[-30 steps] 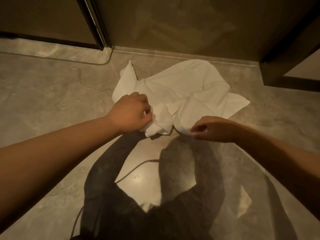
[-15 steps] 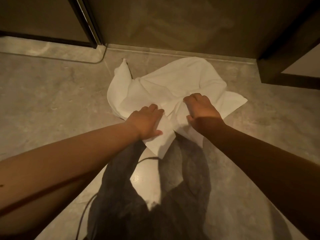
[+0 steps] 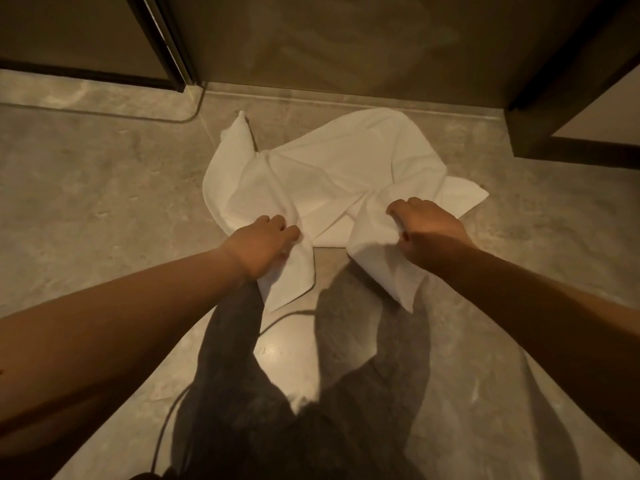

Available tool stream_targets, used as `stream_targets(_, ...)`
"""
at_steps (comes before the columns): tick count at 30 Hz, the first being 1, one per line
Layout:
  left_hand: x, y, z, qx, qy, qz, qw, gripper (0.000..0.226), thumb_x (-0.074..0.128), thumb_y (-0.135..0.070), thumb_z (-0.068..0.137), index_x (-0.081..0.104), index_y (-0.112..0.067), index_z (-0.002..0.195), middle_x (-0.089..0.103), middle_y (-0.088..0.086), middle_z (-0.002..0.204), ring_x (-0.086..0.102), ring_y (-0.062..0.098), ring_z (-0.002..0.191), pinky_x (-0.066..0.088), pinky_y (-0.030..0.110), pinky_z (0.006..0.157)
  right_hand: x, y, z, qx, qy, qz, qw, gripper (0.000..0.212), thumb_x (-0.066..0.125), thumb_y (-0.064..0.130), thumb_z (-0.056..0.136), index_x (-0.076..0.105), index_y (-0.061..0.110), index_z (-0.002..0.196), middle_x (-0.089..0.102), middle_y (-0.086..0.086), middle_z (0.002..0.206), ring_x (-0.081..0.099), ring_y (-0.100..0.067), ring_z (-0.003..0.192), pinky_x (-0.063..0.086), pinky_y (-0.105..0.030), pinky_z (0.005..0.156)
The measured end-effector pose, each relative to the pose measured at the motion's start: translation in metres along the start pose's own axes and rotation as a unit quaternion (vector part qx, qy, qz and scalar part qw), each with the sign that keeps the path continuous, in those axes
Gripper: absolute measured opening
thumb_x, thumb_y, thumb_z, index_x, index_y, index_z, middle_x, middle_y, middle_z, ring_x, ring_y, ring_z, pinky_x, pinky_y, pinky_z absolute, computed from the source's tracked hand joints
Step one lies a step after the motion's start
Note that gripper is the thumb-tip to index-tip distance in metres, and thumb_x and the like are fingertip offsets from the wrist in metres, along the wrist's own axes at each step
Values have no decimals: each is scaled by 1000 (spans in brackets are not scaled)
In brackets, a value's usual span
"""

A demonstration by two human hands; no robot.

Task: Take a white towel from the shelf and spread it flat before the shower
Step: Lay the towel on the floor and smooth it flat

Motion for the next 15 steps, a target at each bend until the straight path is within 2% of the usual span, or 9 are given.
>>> stream_targets(3, 5, 10, -7, 3, 17, 35, 999, 44, 54, -16, 91, 38, -17, 133, 46, 11, 116, 47, 27, 98, 47, 42, 80, 4, -23, -10, 29, 43, -22, 998, 37, 57, 14, 81, 49, 22, 116, 56, -5, 102, 49, -22, 88, 47, -36, 70)
stream_targets(7, 9, 26, -18, -4, 26, 91, 996, 48, 55, -13, 90, 35, -18, 134, 47, 9, 114, 47, 25, 95, 47, 36, 74, 9, -43, -26, 28, 91, -83, 992, 26, 51, 22, 87, 50, 26, 112, 46, 0, 89, 40, -18, 77, 38, -32, 60)
stream_targets(10, 9, 39, -26, -10, 40, 128, 991, 49, 56, -18, 89, 33, -21, 133, 47, 7, 113, 49, 23, 92, 47, 33, 68, 17, -50, -36, 31, 150, -117, 981, 22, 43, 21, 93, 54, 25, 111, 48, -2, 92, 45, -21, 82, 40, -32, 63)
stream_targets(12, 10, 46, -31, -17, 47, 145, 988, 49, 57, -25, 87, 35, -23, 131, 48, 6, 112, 51, 22, 89, 43, 31, 66, 23, -49, -40, 34, 204, -123, 970, 21, 41, 21, 94, 56, 26, 108, 49, -1, 96, 46, -20, 86, 36, -30, 64)
stream_targets(13, 8, 47, -34, -18, 34, 146, 989, 47, 56, -28, 86, 38, -22, 129, 48, 6, 112, 51, 22, 88, 42, 31, 66, 24, -47, -40, 30, 213, -118, 969, 21, 42, 20, 93, 58, 26, 105, 50, -1, 99, 47, -20, 88, 34, -29, 65)
stream_targets(15, -6, 41, -40, -1, -39, 122, 992, 42, 52, -33, 82, 49, -16, 121, 51, 11, 115, 54, 27, 89, 46, 36, 70, 18, -38, -36, 15, 189, -94, 977, 19, 45, 21, 92, 61, 23, 101, 53, -2, 102, 49, -21, 91, 35, -29, 66)
Point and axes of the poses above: each hand's wrist, its own z-axis towards the middle knuckle, its own x-axis out of the palm, y = z × x, the point moved 7 cm from there along z, towards the middle knuckle
